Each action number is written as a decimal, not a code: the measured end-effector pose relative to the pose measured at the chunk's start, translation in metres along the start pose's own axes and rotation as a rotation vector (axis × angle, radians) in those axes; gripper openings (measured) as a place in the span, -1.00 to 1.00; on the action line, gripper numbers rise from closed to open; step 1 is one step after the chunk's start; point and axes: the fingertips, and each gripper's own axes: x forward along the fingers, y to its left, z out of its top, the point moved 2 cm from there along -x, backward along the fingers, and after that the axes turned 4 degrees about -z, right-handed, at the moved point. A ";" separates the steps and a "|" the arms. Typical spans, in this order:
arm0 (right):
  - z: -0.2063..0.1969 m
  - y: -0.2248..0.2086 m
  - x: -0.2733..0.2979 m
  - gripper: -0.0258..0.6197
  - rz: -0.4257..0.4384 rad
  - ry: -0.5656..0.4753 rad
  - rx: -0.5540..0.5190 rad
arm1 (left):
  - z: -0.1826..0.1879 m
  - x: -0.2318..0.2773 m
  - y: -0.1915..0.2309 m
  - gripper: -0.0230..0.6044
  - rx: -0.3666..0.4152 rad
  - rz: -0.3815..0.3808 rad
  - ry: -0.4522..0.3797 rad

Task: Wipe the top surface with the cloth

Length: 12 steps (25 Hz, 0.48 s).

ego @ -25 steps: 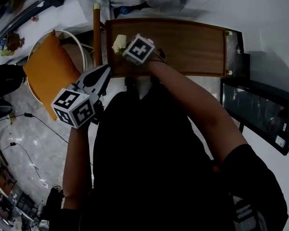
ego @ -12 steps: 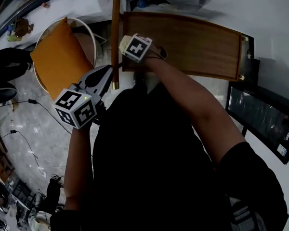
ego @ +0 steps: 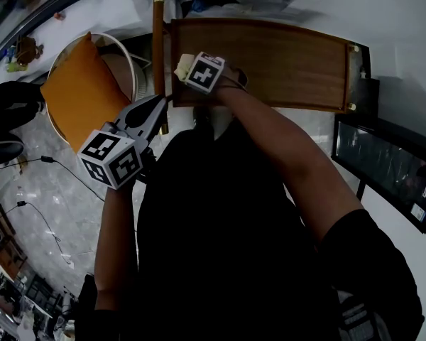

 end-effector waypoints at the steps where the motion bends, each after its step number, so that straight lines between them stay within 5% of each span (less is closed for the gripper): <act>1: -0.006 -0.003 -0.003 -0.77 -0.002 0.002 0.006 | 0.000 0.004 -0.003 -0.90 0.002 -0.007 0.004; 12: -0.104 -0.054 -0.056 -0.77 -0.083 0.035 0.126 | 0.013 0.067 -0.049 -0.90 0.048 -0.111 0.052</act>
